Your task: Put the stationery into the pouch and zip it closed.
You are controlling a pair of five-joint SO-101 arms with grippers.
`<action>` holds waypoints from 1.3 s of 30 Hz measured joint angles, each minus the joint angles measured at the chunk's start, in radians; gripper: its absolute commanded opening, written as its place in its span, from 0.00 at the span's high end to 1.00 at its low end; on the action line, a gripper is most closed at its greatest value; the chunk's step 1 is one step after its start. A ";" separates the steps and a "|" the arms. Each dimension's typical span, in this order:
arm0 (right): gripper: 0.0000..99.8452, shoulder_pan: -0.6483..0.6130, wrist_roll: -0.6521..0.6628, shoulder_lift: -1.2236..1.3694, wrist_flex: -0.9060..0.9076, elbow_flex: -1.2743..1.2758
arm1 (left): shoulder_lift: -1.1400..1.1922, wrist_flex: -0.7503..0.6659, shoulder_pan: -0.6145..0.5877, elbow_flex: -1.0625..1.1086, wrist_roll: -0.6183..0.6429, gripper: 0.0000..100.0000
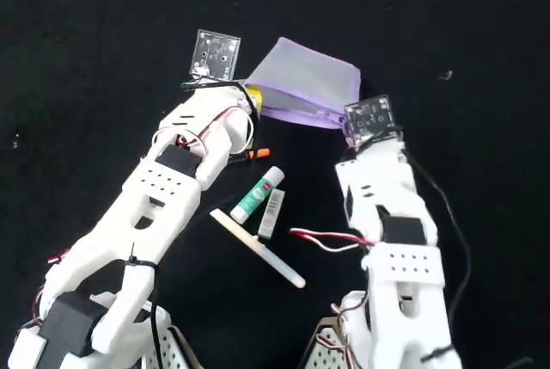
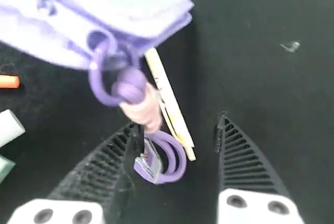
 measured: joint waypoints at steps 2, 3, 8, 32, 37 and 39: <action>0.87 -0.008 0.000 0.060 -0.032 -0.005 | 0.000 0.000 0.000 0.000 0.000 0.97; 0.92 -0.008 0.000 0.089 -0.043 -0.015 | 0.000 0.000 0.000 0.000 0.000 0.97; 0.99 -0.008 0.000 0.198 -0.068 -0.080 | 0.000 0.000 0.000 0.000 0.000 0.97; 0.99 0.275 0.014 0.213 0.080 -0.213 | 0.000 0.000 0.000 0.000 0.002 0.97; 0.88 0.244 0.015 0.213 0.146 -0.242 | 0.000 0.000 -0.003 0.000 0.002 0.97; 0.79 0.226 -0.009 0.213 0.198 -0.275 | 0.000 0.003 -0.003 0.000 0.002 0.97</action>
